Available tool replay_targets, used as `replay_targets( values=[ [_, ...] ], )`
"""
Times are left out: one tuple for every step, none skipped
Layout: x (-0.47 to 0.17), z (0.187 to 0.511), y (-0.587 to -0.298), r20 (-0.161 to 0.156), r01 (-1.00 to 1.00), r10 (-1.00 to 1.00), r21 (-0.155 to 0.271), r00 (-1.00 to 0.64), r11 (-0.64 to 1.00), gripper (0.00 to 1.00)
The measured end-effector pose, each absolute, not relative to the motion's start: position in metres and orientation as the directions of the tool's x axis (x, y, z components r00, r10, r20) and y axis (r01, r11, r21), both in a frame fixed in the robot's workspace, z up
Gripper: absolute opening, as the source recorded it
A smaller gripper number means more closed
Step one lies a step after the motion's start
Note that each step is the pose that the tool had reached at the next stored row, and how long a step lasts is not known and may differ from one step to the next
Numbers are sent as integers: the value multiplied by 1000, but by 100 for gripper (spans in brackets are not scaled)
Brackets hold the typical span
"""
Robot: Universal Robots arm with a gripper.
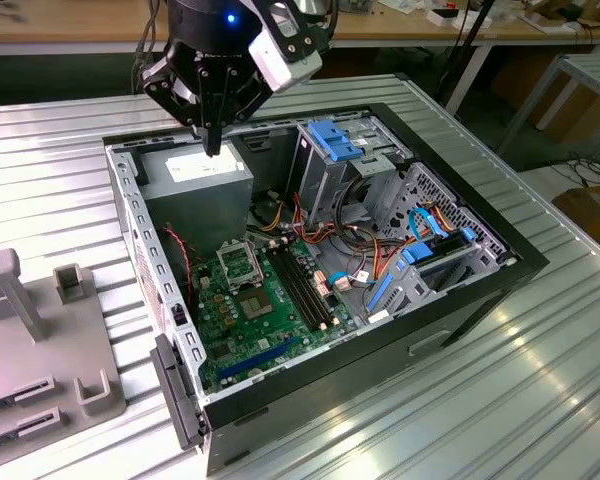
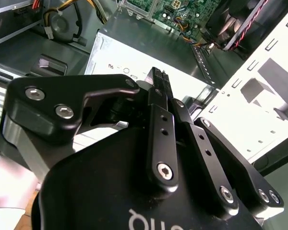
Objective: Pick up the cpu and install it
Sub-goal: 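Reach for the cpu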
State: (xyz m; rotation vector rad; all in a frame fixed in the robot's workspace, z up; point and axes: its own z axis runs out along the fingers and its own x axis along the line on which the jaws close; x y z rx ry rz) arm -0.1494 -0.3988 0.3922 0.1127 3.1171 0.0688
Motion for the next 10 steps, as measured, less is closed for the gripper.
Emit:
replay_targets(
  values=[
    [-150,392,-399,-20,72,73,45,-997,996,11],
    [-151,392,-399,-20,72,73,45,-997,996,11],
    [-152,392,-399,-20,72,73,45,-997,996,11],
    [-152,392,-399,-19,72,72,45,-997,996,11],
    [-153,392,-399,-19,71,72,45,-997,996,11],
    [-154,392,-399,-19,71,72,45,-997,996,11],
    [-154,392,-399,-19,71,72,45,-997,996,11],
    [-155,392,-399,-19,71,72,45,-997,996,11],
    [-156,392,-399,-18,71,72,45,-997,996,11],
    [-156,392,-399,-18,71,72,45,-997,996,11]
  ],
)
